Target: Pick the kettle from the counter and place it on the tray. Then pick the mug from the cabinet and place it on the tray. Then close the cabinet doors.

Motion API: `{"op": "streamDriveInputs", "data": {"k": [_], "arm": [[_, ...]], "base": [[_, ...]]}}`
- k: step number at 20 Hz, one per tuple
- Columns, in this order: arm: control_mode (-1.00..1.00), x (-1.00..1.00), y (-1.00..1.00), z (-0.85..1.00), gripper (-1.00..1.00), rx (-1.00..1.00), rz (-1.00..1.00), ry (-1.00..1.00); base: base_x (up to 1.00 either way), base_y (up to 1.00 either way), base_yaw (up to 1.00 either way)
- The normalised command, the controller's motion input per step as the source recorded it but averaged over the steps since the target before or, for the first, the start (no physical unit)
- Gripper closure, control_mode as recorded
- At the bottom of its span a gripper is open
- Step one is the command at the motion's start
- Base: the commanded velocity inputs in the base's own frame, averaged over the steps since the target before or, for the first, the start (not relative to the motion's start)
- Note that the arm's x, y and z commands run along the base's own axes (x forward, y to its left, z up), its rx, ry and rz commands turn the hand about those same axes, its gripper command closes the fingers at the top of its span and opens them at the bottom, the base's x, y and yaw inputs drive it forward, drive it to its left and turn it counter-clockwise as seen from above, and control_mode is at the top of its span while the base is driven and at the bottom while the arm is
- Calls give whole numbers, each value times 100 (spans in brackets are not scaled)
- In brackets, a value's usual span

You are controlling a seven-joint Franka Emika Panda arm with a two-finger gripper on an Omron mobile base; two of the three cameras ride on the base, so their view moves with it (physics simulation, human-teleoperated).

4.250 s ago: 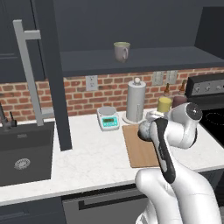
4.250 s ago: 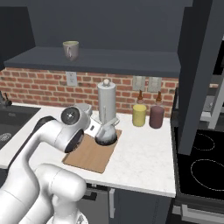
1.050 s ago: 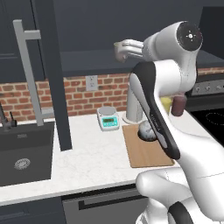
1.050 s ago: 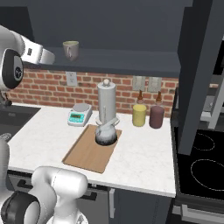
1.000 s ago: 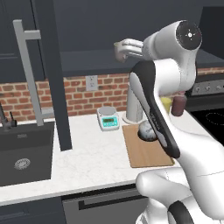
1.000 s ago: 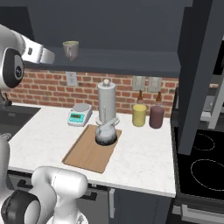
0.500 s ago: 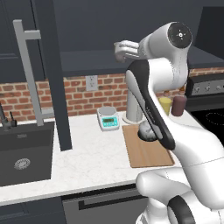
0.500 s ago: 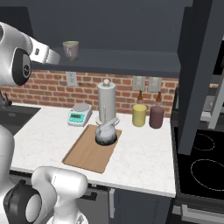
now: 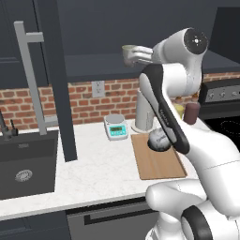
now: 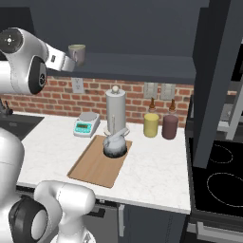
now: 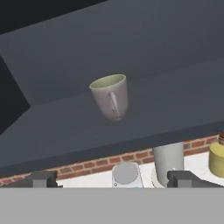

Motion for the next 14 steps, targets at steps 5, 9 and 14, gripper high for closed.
{"op": "streamDriveInputs", "data": {"k": [5, 9, 14], "arm": [[-100, 27, -4, 0, -100, 0, 10, 14], [-100, 28, 0, 0, -100, 0, 10, 15], [-100, 30, 0, -3, -100, 0, 6, 3]], "base": [[0, 0, 0], [0, 0, 0], [0, 0, 0]]}}
